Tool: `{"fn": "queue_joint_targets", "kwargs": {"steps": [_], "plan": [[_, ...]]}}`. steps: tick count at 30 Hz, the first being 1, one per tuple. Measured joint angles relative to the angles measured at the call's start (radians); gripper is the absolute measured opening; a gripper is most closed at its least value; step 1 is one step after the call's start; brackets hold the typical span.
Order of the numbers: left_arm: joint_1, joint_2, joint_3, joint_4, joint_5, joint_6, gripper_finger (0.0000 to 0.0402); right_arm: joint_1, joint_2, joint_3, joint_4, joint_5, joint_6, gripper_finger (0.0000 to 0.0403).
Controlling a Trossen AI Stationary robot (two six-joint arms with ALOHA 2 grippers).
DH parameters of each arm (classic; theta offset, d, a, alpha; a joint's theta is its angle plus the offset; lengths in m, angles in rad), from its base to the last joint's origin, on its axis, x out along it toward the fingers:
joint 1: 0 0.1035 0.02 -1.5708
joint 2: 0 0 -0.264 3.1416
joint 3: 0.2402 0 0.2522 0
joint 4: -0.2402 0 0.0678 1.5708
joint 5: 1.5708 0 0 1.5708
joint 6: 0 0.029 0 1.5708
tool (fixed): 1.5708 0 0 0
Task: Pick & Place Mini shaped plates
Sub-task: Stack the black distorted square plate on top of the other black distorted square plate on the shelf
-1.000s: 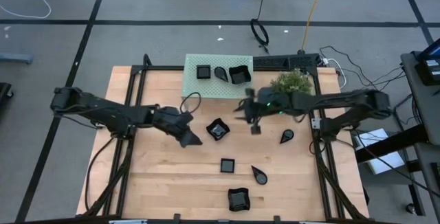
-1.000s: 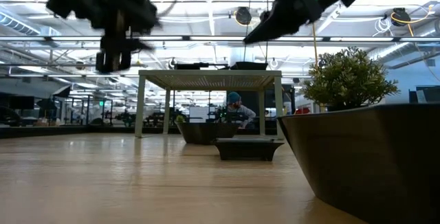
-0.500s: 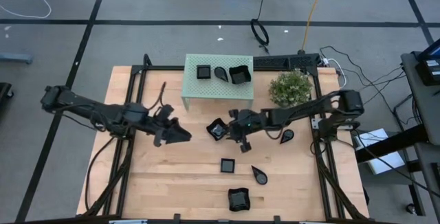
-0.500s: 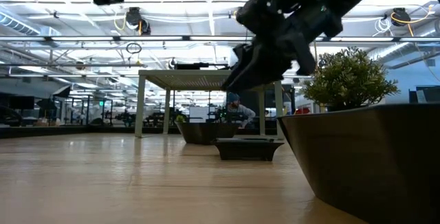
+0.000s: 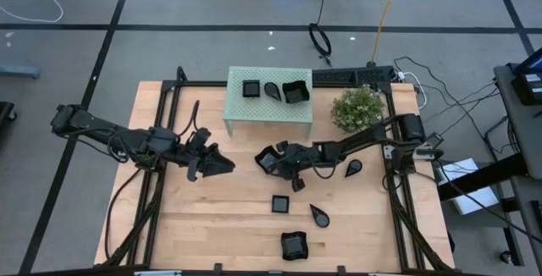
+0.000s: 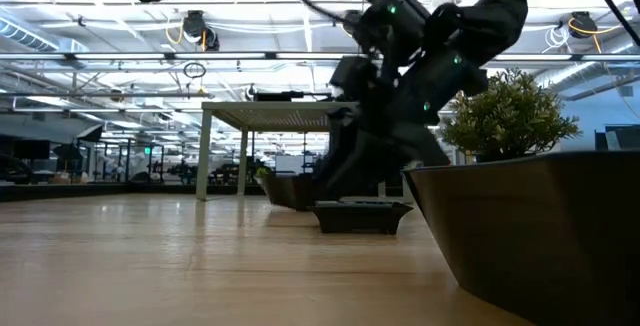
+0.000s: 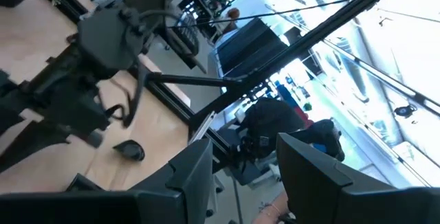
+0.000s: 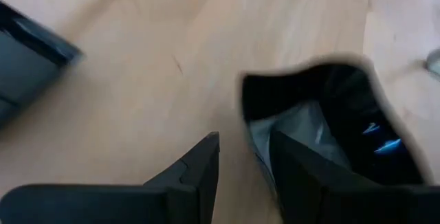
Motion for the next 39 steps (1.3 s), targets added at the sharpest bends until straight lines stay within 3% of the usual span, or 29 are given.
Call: {"fn": "queue_joint_targets", "kwargs": {"steps": [9, 17, 21, 25, 39], "plan": [[-0.001, 0.000, 0.000, 0.000, 0.010, 0.003, 0.0166, 0.000, 0.025, 0.000, 0.032, 0.079, 0.039, 0.0106], [-0.001, 0.001, 0.000, -0.004, 0.010, 0.005, 0.0166, 0.000, 0.025, 0.000, 0.027, 0.080, 0.105, 0.0017], [-0.001, 0.001, 0.000, -0.004, 0.010, 0.005, 0.0166, 0.000, 0.007, 0.000, 0.012, 0.080, 0.149, 0.0008], [-0.001, 0.001, 0.000, -0.004, 0.010, 0.005, 0.0166, 0.000, -0.067, 0.000, 0.004, 0.082, 0.185, 0.0002], [-0.001, 0.001, 0.000, -0.001, 0.009, 0.004, 0.0166, -0.010, -0.527, 0.000, -0.008, 0.188, 0.182, 0.0001]]}}
